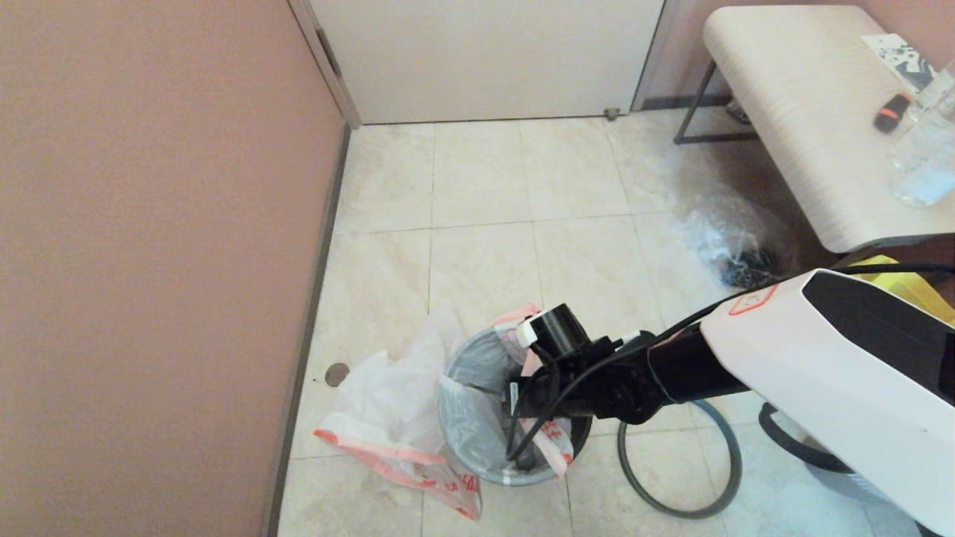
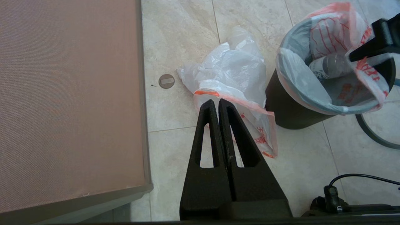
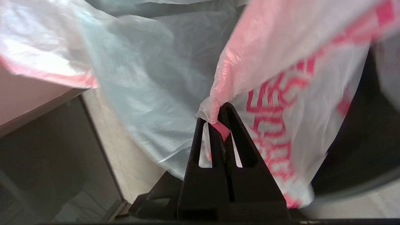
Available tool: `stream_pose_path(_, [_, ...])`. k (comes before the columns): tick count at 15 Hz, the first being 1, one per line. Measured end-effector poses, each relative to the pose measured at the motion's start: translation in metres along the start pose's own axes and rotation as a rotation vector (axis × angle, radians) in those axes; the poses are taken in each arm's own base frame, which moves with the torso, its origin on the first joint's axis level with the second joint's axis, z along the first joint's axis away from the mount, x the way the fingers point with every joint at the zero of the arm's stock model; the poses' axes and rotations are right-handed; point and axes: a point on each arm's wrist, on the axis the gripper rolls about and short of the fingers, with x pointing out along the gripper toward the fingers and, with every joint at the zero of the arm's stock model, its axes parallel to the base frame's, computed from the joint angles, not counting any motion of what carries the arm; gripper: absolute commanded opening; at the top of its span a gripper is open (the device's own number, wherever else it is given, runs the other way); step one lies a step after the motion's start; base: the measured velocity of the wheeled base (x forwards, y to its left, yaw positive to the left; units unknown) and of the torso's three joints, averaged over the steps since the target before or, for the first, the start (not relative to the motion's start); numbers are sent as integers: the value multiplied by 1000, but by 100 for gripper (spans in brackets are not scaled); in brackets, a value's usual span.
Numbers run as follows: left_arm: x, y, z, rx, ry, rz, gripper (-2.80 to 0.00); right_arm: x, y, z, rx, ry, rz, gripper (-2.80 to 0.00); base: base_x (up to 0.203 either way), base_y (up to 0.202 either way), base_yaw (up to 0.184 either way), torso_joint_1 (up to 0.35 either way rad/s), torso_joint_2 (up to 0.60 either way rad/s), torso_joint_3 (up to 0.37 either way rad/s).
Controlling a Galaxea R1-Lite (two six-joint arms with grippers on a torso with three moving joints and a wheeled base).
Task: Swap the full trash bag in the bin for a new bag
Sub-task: Place the trash bag on the floor
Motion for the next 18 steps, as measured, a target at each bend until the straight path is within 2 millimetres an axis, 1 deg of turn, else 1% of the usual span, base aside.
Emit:
stream_pose_path(3, [0,0,0,0,0,0,-280,16,0,-1,-3,5,-6,-280,0,0,0,0,0,0])
stream_pose_path(5, [0,0,0,0,0,0,-280,26,7,-1,-15,-1,6,-280,0,0,0,0,0,0])
stream_pose_path(8, [0,0,0,0,0,0,-280,43,10,1,-41,-9,6,-280,0,0,0,0,0,0])
stream_pose_path(11, [0,0,0,0,0,0,-280,51,7,-2,-43,5,-25,-280,0,0,0,0,0,0])
stream_pose_path(13, [0,0,0,0,0,0,-280,50,5,-4,-42,12,-39,-280,0,0,0,0,0,0])
stream_pose_path(14, [0,0,0,0,0,0,-280,47,6,-3,-42,9,-37,-280,0,0,0,0,0,0])
stream_pose_path(18, [0,0,0,0,0,0,-280,21,21,4,-46,-24,1,-280,0,0,0,0,0,0])
